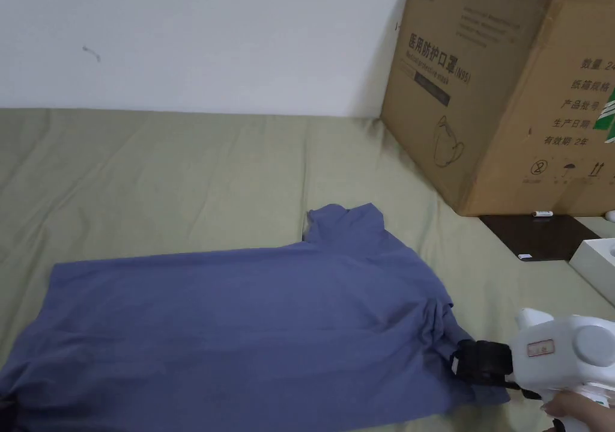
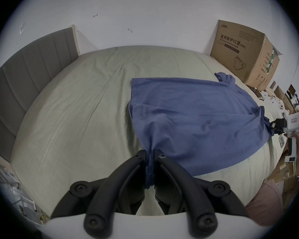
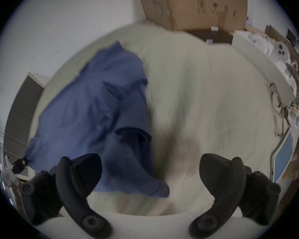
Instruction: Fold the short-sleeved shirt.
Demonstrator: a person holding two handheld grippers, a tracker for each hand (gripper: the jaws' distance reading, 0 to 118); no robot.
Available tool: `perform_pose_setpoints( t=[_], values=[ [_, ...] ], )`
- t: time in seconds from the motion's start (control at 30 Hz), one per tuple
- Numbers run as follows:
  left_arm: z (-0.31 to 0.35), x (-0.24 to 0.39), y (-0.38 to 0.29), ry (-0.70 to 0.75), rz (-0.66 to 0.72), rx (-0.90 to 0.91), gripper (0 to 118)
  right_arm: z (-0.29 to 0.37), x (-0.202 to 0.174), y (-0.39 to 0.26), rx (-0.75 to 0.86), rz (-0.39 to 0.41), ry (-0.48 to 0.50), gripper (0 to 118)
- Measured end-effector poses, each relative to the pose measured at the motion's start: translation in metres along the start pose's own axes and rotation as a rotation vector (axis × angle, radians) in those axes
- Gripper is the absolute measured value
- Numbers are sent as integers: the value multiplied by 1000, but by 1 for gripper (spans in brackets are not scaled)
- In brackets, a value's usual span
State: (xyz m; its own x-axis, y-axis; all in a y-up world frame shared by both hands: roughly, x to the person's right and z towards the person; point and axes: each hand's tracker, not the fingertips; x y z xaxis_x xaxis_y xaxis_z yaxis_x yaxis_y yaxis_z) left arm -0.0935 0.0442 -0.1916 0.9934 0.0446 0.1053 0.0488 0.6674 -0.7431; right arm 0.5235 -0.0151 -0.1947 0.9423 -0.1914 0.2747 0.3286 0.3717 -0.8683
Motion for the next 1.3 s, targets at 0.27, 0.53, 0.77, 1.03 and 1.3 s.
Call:
perform_pose_setpoints(
  t=[0.27,0.53,0.77,1.03,1.3],
  values=[
    [-15,-13,-11,-10,58,-75,8,23,-48,1,50,249,-75,5],
    [28,-19,-1,-37,-2,-64,8,87,-39,-16,49,208,-41,5],
    [65,-28,-48,-72,-90,-193,8,125,-22,-92,-58,141,23,5],
    [47,-60,-89,-298,212,-209,110,94,-18,-124,46,71,-50,117],
    [106,-48,-24,-338,185,141,114,177,-81,-114,442,155,101,117]
  ],
)
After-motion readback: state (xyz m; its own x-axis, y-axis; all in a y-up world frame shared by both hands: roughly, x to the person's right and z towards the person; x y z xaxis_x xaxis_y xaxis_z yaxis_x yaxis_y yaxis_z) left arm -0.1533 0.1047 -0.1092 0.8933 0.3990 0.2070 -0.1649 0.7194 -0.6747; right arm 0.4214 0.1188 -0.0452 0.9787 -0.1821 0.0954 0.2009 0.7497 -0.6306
